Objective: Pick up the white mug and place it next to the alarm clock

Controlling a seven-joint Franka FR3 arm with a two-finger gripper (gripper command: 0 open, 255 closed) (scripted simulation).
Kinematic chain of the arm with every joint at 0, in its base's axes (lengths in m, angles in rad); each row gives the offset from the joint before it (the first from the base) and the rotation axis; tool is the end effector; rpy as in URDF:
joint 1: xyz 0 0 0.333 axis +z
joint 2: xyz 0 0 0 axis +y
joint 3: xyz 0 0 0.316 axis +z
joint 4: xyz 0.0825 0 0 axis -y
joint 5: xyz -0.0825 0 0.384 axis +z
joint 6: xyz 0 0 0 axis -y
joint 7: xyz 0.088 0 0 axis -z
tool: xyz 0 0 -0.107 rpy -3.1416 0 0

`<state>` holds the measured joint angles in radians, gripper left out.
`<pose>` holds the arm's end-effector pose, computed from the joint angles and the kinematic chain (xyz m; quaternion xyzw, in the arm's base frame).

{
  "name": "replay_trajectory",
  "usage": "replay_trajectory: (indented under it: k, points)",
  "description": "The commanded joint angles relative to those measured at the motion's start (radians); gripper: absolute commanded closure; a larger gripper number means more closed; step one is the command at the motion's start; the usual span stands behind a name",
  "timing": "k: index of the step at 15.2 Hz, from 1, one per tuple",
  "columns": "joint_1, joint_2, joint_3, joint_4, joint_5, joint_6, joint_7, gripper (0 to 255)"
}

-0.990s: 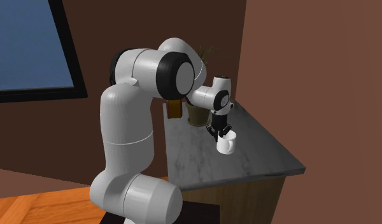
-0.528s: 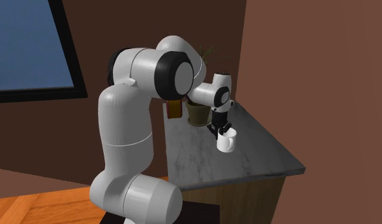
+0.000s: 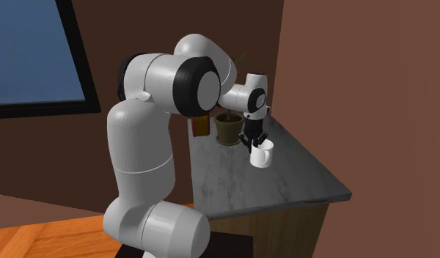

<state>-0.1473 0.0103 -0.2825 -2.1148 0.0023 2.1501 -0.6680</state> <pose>0.4967 -0.2273 0.4116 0.9929 0.1182 0.0106 0.0070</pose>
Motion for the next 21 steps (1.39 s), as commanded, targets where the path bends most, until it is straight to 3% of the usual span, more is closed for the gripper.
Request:
replay_trajectory:
  k: [1,21]
  points:
    - [0.000,-0.010,0.000,0.015,-0.003,-0.025,0.001,255]
    - [0.003,-0.072,0.005,0.218,-0.021,-0.288,0.015,255]
